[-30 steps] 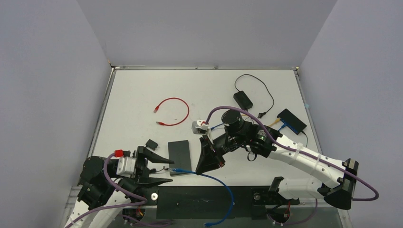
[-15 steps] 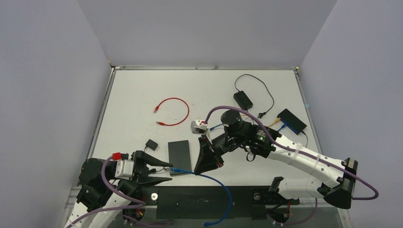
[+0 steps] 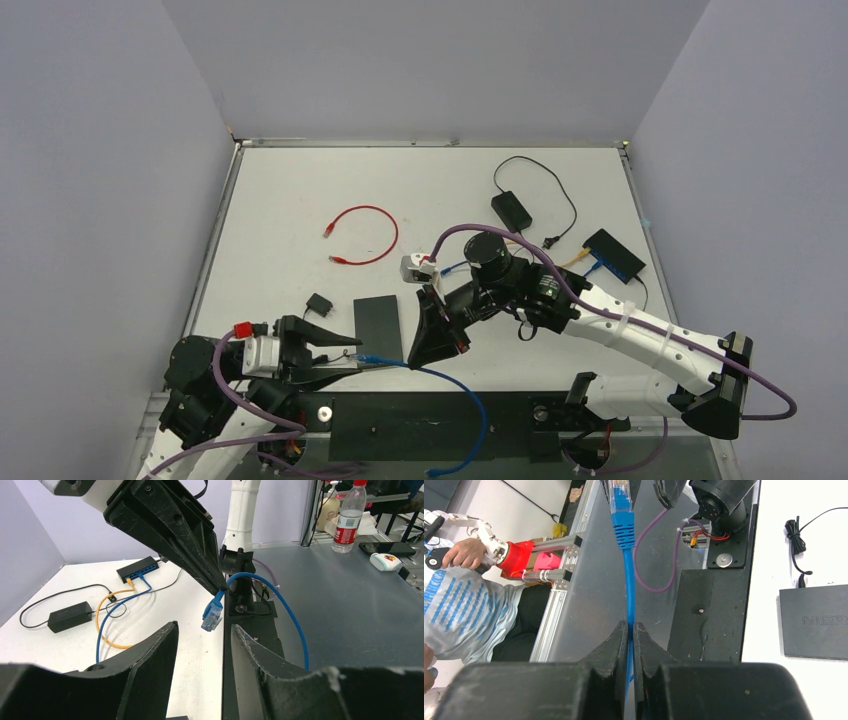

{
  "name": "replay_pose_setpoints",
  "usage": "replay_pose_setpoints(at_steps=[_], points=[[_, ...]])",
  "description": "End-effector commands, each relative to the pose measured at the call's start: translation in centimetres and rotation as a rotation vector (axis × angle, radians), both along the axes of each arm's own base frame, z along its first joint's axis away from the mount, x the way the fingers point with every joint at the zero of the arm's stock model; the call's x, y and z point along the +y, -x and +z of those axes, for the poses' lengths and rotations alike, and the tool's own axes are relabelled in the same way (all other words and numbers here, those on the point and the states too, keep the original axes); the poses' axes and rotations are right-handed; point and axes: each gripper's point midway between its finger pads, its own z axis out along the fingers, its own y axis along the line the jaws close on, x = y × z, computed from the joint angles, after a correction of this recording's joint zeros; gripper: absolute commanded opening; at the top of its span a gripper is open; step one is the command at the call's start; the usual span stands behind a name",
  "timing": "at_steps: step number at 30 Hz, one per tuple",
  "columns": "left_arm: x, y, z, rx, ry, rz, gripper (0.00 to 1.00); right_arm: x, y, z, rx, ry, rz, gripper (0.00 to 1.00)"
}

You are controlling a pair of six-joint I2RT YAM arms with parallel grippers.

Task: Insert the plug into the switch port
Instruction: Pick up the connector from the center of the board.

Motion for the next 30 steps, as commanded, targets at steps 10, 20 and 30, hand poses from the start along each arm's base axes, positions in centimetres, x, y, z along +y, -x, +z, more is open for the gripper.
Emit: replay_pose_setpoints(at_steps=[10,20,30], points=[[0.8,0.6,1.5,-0.070,0.044,0.033,0.40,0.6,-0.1,-0.3,-0.017,-0.024,0.005,0.00],[0.7,0.8,1.5,-0.071,0.038,0.009,0.24,0.7,-0.1,-0.3,-0.013,-0.024,0.003,0.00],[0.5,1.2,1.7,-0.052,0.042,-0.028,0.00,0.8,-0.4,-0.5,-0.011,-0.016,-0.002,0.02]])
